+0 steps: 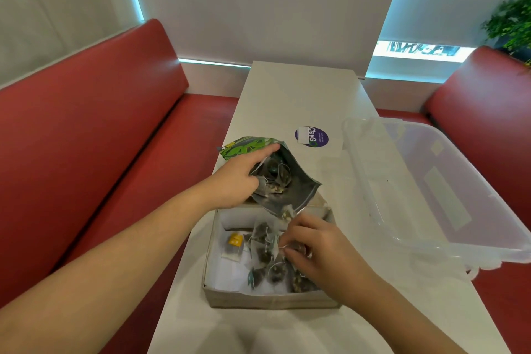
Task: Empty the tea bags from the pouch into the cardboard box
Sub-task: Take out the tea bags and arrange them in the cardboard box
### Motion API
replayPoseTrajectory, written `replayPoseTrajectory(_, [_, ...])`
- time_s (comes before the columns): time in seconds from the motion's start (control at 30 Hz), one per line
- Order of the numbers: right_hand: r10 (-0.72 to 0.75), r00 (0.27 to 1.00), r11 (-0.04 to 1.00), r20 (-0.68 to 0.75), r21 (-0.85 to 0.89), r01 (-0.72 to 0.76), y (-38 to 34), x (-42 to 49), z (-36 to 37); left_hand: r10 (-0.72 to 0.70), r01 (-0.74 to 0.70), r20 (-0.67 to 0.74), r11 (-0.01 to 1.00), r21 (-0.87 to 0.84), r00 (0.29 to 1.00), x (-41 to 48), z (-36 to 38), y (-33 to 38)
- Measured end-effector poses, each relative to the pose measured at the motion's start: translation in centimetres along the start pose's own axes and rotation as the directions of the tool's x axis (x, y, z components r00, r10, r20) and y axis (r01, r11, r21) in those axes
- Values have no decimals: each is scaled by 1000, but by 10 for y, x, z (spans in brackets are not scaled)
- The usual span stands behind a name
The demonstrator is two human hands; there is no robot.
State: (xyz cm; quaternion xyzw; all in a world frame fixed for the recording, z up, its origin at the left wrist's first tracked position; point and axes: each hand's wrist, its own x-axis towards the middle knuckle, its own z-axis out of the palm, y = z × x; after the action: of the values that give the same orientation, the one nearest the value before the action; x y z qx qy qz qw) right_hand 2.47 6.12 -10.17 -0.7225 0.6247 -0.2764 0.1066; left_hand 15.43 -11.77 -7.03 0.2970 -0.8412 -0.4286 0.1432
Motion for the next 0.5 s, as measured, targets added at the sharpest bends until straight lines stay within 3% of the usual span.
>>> replayPoseTrajectory(0.13, [-12, 1000, 1000, -11, -3, 12, -3, -12, 6, -15, 15, -1, 1000, -10, 1000, -1, 0, -1])
replayPoseTrajectory(0.3, [139, 978, 989, 158, -68, -129, 22, -13, 32, -5, 5, 2, 1000, 0, 1000, 0, 2, 0])
replayPoseTrajectory(0.5, [44, 999, 989, -8, 140, -43, 7, -5, 22, 0, 0, -9, 1000, 11, 1000, -1, 0, -3])
